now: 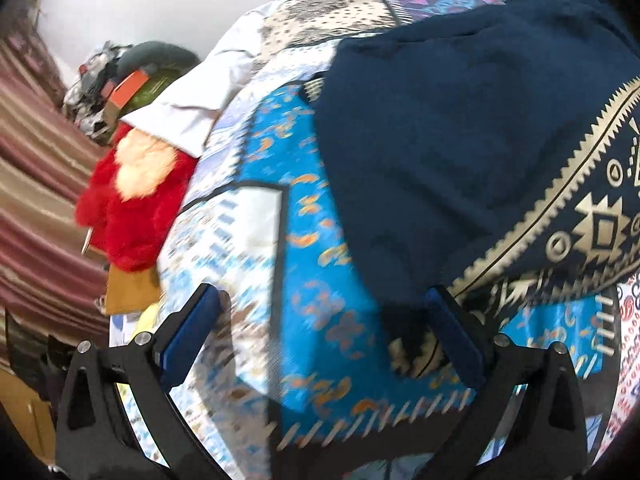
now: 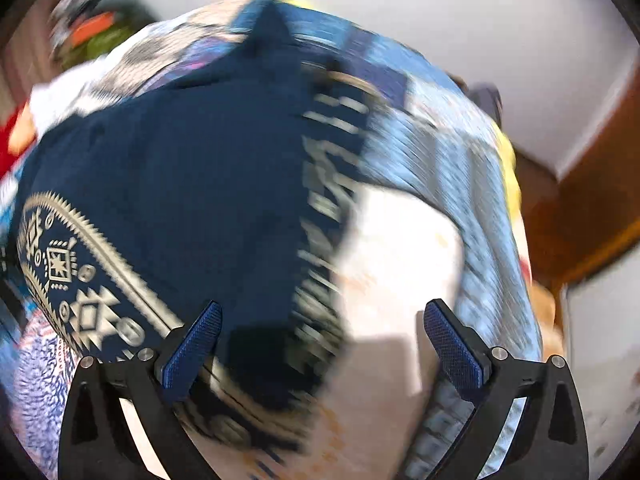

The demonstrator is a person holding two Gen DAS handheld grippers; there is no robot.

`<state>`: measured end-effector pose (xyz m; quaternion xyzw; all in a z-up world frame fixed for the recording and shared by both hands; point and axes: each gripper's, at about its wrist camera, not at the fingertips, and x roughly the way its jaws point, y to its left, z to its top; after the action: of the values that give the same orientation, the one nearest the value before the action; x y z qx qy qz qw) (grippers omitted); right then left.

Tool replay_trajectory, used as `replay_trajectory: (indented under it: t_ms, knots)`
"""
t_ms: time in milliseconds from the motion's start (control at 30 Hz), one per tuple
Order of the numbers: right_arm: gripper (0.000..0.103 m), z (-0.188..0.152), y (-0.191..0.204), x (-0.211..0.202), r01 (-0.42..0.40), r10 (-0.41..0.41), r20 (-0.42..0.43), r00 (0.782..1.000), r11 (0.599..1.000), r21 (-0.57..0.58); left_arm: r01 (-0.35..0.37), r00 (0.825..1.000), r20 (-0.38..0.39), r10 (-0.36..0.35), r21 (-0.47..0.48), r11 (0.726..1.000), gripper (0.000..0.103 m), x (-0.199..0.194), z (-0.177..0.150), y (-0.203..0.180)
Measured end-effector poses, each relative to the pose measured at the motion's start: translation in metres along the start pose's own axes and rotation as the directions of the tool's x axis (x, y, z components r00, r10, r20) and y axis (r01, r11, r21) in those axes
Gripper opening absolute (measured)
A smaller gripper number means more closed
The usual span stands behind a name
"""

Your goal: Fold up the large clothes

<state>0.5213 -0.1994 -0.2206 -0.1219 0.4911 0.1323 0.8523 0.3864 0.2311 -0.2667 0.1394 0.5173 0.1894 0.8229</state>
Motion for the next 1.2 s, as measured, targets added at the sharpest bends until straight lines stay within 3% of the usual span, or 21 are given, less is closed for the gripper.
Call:
replay_trajectory:
  t_ms: [133, 200, 267, 467, 567, 700, 867, 933, 967, 1033, 1100, 1133, 1200]
  knots:
    - [0.100, -0.015, -0.037, -0.016, -0.059, 0.060, -0.009, 0.998, 0.994, 0.093, 0.039, 0.999, -0.014, -0.041, -0.126, 0.991, 0.103, -0.014, -0.006, 0.033]
    - [0.100, -0.022, -0.047, -0.028, -0.033, 0.034, -0.008, 0.999, 0.993, 0.112, 0.026, 1.000, -0.008, -0.027, -0.184, 0.983, 0.103, -0.025, -0.007, 0.049]
    - [0.100, -0.025, -0.051, -0.041, -0.022, 0.021, 0.011, 1.000, 0.994, 0.108, 0.065, 0.998, 0.017, -0.063, -0.250, 0.966, 0.103, -0.039, -0.007, 0.065]
    - [0.100, -0.020, -0.038, -0.084, -0.136, 0.126, 0.099, 0.987, 0.986, 0.099, 0.253, 0.967, 0.133, -0.216, -0.415, 0.874, 0.103, -0.084, -0.015, 0.084]
    - [0.100, -0.013, -0.020, -0.096, -0.194, 0.181, 0.128, 0.975, 0.975, 0.104, 0.343, 0.939, 0.165, -0.301, -0.450, 0.824, 0.103, -0.089, -0.017, 0.077]
    - [0.100, -0.008, 0.006, -0.102, -0.295, 0.278, 0.147, 0.949, 0.950, 0.101, 0.476, 0.871, 0.157, -0.465, -0.501, 0.723, 0.103, -0.073, -0.023, 0.051]
    - [0.100, -0.002, 0.038, -0.094, -0.367, 0.355, 0.127, 0.926, 0.926, 0.084, 0.579, 0.763, 0.161, -0.626, -0.599, 0.553, 0.103, -0.039, -0.037, 0.019]
    - [0.100, 0.003, 0.053, -0.085, -0.384, 0.376, 0.109, 0.920, 0.920, 0.073, 0.617, 0.706, 0.184, -0.684, -0.633, 0.467, 0.103, -0.027, -0.038, 0.009]
    - [0.100, 0.005, 0.060, -0.079, -0.390, 0.383, 0.100, 0.918, 0.918, 0.066, 0.639, 0.669, 0.202, -0.716, -0.648, 0.414, 0.103, -0.020, -0.038, 0.004]
    - [0.100, 0.009, 0.071, -0.068, -0.399, 0.395, 0.080, 0.915, 0.915, 0.051, 0.670, 0.610, 0.232, -0.758, -0.661, 0.337, 0.103, -0.007, -0.036, -0.006]
    - [0.100, 0.013, 0.080, -0.053, -0.394, 0.392, 0.053, 0.918, 0.918, 0.034, 0.676, 0.583, 0.239, -0.777, -0.673, 0.301, 0.103, 0.004, -0.032, -0.012]
    - [0.100, 0.015, 0.085, -0.045, -0.388, 0.387, 0.038, 0.921, 0.921, 0.025, 0.673, 0.578, 0.237, -0.781, -0.680, 0.292, 0.103, 0.011, -0.030, -0.016]
    - [0.100, 0.016, 0.091, -0.028, -0.379, 0.379, 0.007, 0.925, 0.925, 0.021, 0.662, 0.586, 0.237, -0.775, -0.691, 0.289, 0.103, 0.022, -0.027, -0.022]
